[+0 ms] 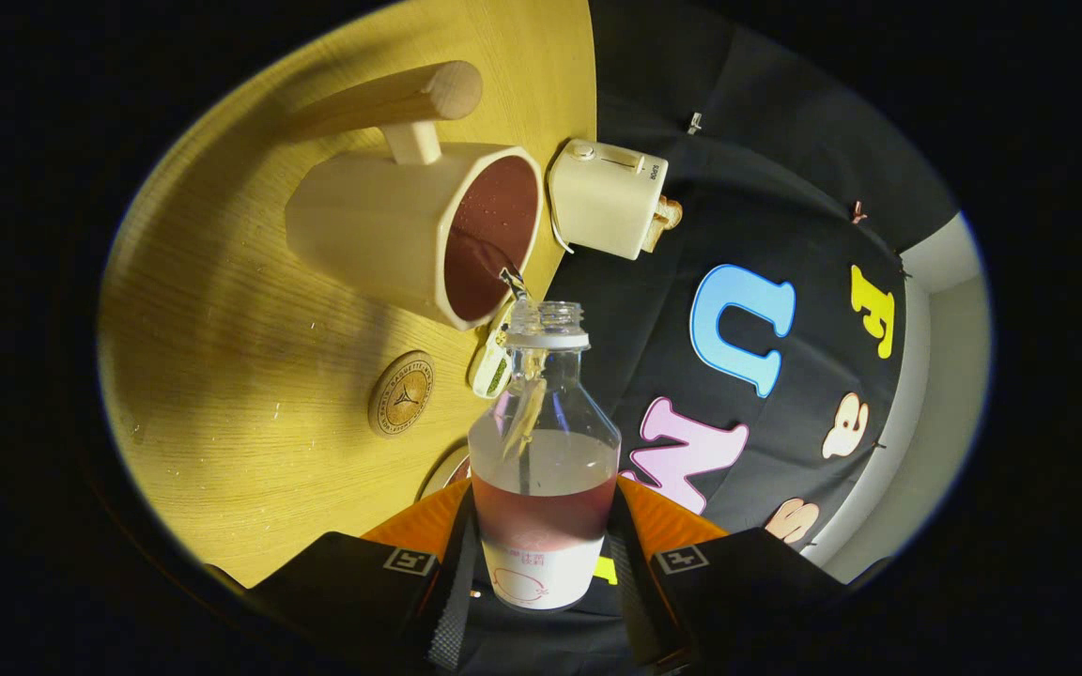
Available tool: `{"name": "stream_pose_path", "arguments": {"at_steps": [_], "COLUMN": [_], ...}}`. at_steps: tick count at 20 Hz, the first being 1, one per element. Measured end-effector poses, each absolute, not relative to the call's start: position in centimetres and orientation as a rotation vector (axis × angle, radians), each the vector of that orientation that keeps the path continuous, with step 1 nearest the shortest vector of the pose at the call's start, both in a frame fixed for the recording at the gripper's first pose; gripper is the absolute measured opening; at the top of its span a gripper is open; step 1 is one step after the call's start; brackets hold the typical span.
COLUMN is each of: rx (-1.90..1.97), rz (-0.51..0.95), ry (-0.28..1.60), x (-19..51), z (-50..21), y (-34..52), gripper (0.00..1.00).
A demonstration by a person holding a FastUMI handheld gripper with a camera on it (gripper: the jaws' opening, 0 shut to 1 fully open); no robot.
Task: Take the bottle from table, then pour the juice into the cup, finally place the bottle on the coaster
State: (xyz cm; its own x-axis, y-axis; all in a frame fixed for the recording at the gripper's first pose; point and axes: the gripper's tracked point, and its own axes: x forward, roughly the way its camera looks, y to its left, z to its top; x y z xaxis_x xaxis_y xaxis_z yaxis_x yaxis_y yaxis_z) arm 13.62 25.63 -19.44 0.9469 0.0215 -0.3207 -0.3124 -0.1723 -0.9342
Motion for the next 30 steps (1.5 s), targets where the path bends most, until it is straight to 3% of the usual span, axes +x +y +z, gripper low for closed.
{"name": "stream_pose_path", "arguments": {"at_steps": [30], "rx": [-1.933], "rz": [0.358], "ry": [0.039], "x": [14.2], "z": [-16.7], "y": [26.4], "gripper": [0.69]}}
